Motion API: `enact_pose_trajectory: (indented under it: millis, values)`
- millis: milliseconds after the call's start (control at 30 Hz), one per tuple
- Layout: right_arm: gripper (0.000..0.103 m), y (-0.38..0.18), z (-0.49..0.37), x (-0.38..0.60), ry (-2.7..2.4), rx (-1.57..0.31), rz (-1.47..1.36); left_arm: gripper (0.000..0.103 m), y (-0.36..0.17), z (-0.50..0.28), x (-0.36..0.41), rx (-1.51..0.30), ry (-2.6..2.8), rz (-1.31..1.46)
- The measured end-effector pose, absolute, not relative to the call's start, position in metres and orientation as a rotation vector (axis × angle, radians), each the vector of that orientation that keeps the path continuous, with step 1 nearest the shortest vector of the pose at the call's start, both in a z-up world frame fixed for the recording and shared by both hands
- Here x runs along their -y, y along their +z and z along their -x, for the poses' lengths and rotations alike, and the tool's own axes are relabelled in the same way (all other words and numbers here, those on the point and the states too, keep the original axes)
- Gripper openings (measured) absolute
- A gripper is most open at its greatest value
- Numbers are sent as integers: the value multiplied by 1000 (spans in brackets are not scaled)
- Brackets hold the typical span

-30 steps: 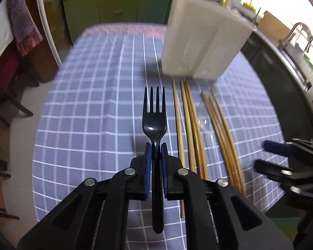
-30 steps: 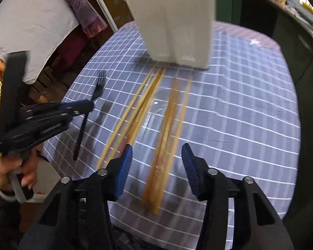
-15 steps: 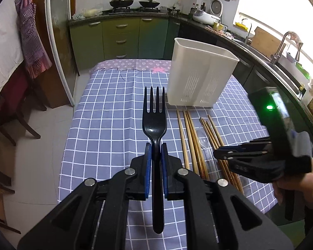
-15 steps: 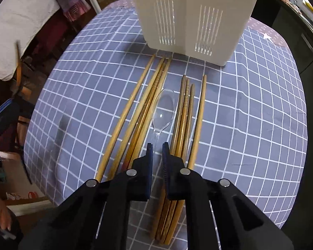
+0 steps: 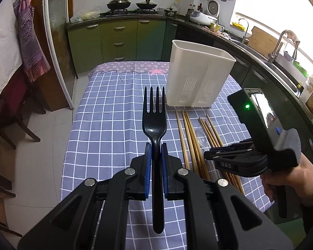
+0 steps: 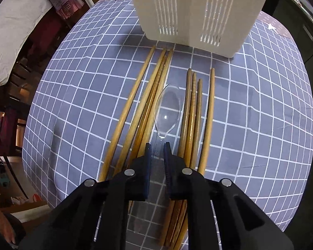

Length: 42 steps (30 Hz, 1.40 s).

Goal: Organize utensils
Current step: 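Grasp the clear plastic spoon with the right gripper while the left gripper lifts the fork, then carry the fork into the white holder and release it while the right gripper lifts the spoon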

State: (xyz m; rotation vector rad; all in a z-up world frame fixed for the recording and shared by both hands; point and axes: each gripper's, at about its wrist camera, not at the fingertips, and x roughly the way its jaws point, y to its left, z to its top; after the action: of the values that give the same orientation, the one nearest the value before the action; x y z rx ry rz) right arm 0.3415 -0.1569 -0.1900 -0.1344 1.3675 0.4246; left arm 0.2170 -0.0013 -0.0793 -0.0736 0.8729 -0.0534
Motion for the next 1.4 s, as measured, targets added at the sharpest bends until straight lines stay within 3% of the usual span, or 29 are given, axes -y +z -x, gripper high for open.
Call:
enact_pose_trajectory:
  millis: [233,400,833,1067,1400]
  values:
    - [10,-187,-336,154,435,-1327,134,9,-78,-219,5,-870,-58,78]
    - [10,-150,-325,187,528,-1199,-40,9,-56,-230,9,-826,-72,73]
    - [10,-105,-306,283,669,-984,-327,9,44,-344,55,-457,-130,81]
    - [10,-109,-305,303,705,-966,-362,9,24,-402,76,-394,-84,57]
    - [10,-84,-307,304,696,-901,-330,9,-23,-420,76,-474,-89,44]
